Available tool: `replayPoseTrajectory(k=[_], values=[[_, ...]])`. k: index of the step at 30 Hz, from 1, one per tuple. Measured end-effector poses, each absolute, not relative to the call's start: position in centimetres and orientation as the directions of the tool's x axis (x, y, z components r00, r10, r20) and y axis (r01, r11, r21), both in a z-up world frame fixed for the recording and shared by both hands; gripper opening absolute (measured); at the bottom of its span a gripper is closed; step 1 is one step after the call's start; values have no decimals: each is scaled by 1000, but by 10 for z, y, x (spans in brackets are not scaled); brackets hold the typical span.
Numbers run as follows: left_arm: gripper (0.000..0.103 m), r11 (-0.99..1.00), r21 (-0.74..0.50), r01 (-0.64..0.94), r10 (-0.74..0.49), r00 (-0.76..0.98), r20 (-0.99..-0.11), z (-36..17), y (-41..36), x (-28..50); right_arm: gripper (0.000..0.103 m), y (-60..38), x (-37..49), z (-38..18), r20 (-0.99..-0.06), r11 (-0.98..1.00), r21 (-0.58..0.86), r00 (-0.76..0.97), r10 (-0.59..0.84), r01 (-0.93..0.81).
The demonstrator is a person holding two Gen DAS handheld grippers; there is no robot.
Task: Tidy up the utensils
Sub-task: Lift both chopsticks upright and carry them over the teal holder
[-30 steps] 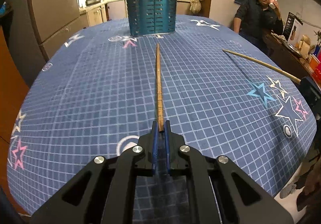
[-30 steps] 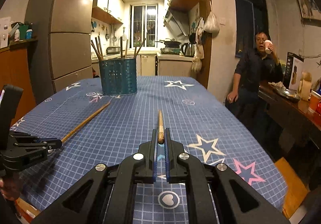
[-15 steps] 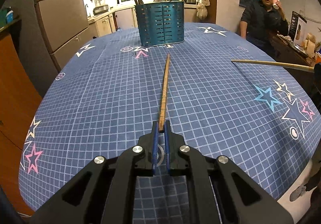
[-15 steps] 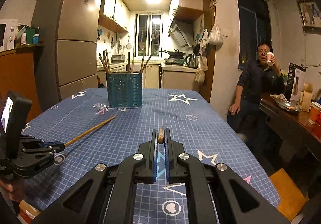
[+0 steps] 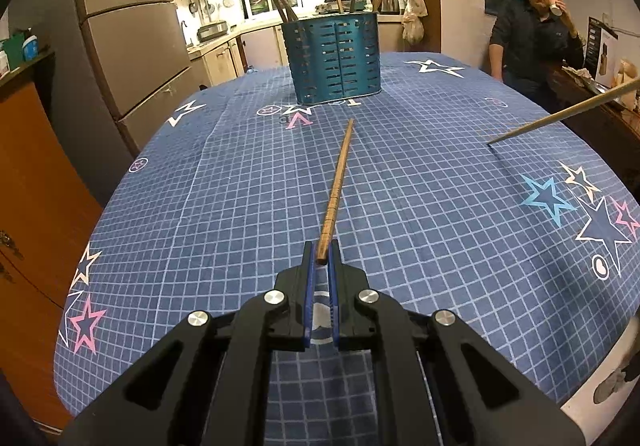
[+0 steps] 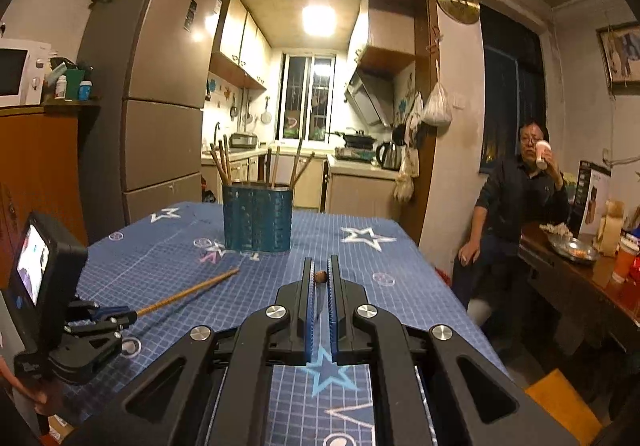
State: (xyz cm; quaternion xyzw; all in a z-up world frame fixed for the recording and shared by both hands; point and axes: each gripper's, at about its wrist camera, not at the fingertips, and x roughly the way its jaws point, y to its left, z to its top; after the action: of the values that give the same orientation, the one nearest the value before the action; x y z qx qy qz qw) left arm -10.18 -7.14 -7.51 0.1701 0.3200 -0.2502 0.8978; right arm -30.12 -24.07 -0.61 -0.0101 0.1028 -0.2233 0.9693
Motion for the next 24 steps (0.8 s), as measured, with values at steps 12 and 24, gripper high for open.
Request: replayPoseTrajectory(k=[12,24], values=[[5,821,190,538,-327,717,-616,-55,-72,-100,7,-246,-293,34,-105,922,-69,916,-387,381],[5,826,248,506,-316,781,-539,-19,-78,-95,7,-269,-264,79,-65,953,-24,951,-303,302]])
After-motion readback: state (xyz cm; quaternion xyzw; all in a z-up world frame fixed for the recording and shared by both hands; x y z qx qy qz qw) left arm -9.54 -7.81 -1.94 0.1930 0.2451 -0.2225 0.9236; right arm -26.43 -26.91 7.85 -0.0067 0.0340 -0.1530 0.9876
